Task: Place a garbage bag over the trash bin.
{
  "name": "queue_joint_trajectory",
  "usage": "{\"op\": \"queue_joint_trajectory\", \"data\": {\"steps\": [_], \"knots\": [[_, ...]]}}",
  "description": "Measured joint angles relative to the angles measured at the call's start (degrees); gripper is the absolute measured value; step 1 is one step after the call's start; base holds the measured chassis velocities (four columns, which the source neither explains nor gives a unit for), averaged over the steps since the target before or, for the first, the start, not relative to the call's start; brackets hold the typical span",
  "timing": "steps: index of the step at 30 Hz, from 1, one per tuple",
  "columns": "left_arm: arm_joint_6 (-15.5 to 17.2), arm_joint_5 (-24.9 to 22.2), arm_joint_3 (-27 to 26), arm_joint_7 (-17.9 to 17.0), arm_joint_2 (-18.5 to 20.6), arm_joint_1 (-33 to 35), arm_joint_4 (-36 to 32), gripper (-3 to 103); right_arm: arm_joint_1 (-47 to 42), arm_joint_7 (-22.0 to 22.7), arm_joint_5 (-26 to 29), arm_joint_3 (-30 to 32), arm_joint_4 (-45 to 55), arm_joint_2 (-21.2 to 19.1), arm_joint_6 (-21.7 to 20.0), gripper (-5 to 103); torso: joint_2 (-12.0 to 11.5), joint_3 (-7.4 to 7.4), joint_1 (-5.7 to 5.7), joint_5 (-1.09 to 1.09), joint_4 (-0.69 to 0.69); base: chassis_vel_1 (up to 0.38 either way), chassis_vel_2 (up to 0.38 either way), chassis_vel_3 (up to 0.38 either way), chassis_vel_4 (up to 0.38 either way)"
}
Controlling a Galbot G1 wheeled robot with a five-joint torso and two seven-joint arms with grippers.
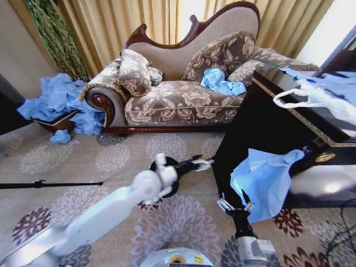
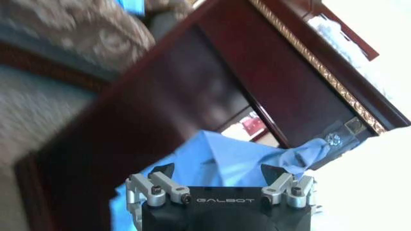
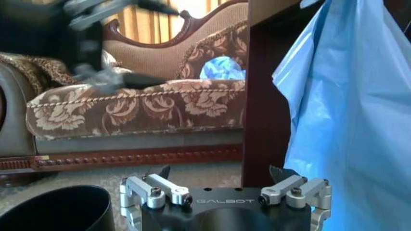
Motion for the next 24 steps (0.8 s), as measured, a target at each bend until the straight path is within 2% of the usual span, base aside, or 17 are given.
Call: {"op": "queue_joint_trajectory", "data": {"steps": [1,2,4,7,9,21,24], "knots": [[0.00,0.00,0.00,0.00,0.00,0.00,0.00,94,0.00,0.00,0.00,0.00,0.00,0.00,0.00,100,0.00,0.00,0.00,0.00,0.00,0.000,0.000,0.000,0.000],[0.34,-1.62,0.96,-1.18,-2.92,-0.84,1.35,94,0.11,-0.10,0.10,0.35,-0.29,0.11,0.16,100,0.00,0.00,0.00,-0.01,-0.01,0.000,0.000,0.000,0.000],[0.48,-1.97,1.30,-1.47,-4.22,-1.15,2.12,94,0.17,-0.14,0.14,0.47,-0.45,0.13,0.30,100,0.00,0.00,0.00,0.02,-0.01,0.000,0.000,0.000,0.000],[1.11,-3.79,1.89,-2.87,-9.03,-2.03,4.32,94,0.46,-0.16,0.34,0.72,-0.98,0.12,0.45,100,0.00,0.00,0.00,0.00,0.00,0.000,0.000,0.000,0.000],[1.33,-4.76,2.10,-3.38,-10.76,-2.41,5.18,94,0.60,-0.10,0.50,0.79,-1.05,0.08,0.45,100,0.00,0.00,0.00,0.00,0.00,0.000,0.000,0.000,0.000],[1.67,-7.43,2.94,-4.24,-18.54,-5.59,10.47,92,0.71,0.63,1.10,1.13,-1.36,-0.67,0.64,100,0.00,0.00,0.00,-0.01,0.00,0.000,0.000,0.000,0.000],[1.78,-7.45,3.30,-4.45,-20.42,-6.04,11.69,96,0.76,0.85,1.16,1.17,-1.43,-0.86,0.76,100,0.00,0.00,0.00,-0.01,-0.01,0.000,0.000,0.000,0.000]]}}
